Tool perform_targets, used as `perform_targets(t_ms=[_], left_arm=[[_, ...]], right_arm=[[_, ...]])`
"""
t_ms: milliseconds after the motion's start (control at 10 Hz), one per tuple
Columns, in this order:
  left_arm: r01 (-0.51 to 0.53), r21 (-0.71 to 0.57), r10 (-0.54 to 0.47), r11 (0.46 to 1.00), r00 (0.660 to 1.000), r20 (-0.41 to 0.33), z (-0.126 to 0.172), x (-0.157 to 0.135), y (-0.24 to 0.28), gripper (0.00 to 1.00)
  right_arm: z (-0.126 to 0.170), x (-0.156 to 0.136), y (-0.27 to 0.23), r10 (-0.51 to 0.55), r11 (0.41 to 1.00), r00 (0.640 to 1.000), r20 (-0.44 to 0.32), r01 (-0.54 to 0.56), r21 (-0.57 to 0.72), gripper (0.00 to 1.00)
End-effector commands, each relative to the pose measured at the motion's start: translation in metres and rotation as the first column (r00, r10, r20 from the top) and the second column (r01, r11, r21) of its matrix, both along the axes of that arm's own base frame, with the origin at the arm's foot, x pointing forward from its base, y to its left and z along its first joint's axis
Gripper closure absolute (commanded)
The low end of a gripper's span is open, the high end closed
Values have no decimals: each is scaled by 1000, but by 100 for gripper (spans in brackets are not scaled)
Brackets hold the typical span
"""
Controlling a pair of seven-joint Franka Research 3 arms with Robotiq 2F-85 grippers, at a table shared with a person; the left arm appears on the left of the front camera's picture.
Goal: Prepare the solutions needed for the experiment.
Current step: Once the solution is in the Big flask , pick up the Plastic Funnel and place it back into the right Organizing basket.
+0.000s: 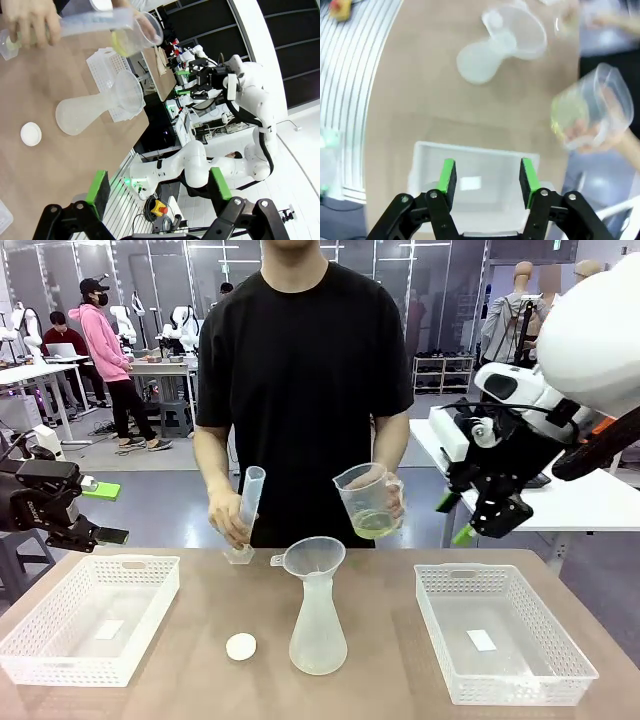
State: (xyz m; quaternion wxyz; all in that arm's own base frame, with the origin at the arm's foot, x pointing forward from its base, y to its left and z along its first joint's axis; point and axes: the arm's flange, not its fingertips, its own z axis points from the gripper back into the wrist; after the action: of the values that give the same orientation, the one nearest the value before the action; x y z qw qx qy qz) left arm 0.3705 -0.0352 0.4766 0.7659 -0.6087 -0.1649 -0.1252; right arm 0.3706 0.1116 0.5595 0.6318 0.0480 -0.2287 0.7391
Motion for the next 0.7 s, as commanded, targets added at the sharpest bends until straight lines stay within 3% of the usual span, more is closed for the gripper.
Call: perform_targets(t_ms=[0,200,300,600], left_arm=[[-1,-30,1,1000,1000,10,1,2,-2,0],[-1,-30,1,1000,1000,10,1,2,-2,0],[-1,-30,1,1000,1000,10,1,2,-2,0],[-1,-30,1,1000,1000,10,1,2,-2,0]], right_arm=[[-3,-12,3,-317,925,926,-205,350,150,36],[-16,-20,9,-342,914,900,-272,386,126,36],[-9,-4,-10,-230,966,954,-192,248,74,36],[-9,-4,-10,-230,966,954,-192,248,74,36]])
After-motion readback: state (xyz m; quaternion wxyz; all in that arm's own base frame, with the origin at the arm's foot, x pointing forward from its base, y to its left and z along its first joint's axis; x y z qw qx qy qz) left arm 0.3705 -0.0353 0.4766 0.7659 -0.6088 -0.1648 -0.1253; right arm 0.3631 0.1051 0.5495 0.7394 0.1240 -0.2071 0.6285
